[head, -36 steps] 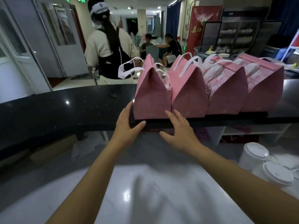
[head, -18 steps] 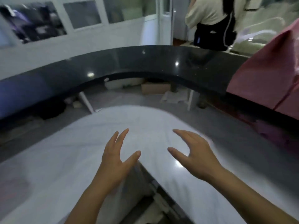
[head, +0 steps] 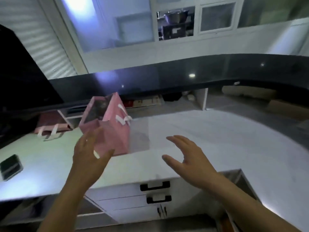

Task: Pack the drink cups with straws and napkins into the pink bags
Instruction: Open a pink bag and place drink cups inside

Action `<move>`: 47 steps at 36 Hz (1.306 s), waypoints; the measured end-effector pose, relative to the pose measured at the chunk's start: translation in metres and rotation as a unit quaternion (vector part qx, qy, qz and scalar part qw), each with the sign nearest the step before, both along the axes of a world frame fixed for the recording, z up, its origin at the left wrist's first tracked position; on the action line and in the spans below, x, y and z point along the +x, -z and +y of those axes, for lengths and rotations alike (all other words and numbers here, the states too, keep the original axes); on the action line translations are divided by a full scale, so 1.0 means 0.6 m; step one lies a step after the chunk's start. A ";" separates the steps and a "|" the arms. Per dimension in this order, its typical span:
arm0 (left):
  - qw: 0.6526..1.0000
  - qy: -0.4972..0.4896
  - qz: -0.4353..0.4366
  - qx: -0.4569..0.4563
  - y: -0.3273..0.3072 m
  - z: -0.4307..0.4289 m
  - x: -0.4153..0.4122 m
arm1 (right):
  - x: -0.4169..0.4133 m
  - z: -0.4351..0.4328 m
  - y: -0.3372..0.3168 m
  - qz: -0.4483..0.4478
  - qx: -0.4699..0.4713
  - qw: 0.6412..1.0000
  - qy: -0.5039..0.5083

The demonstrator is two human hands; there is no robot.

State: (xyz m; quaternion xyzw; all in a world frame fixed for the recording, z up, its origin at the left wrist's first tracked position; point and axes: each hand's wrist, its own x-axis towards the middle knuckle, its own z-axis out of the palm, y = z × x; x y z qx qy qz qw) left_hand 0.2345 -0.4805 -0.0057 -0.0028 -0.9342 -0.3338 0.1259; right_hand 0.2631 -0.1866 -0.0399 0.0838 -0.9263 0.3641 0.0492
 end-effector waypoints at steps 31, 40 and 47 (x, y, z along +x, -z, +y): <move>0.976 0.075 -0.108 0.175 0.045 -0.233 -0.404 | -0.393 -0.440 0.035 -0.061 -0.089 0.963 0.246; 0.945 0.220 -0.123 0.206 0.030 -0.111 -0.351 | -0.276 -0.292 0.029 -0.051 -0.238 0.911 0.333; 0.902 0.357 -0.149 0.194 0.028 0.050 -0.267 | -0.098 -0.139 0.019 0.037 -0.225 0.866 0.445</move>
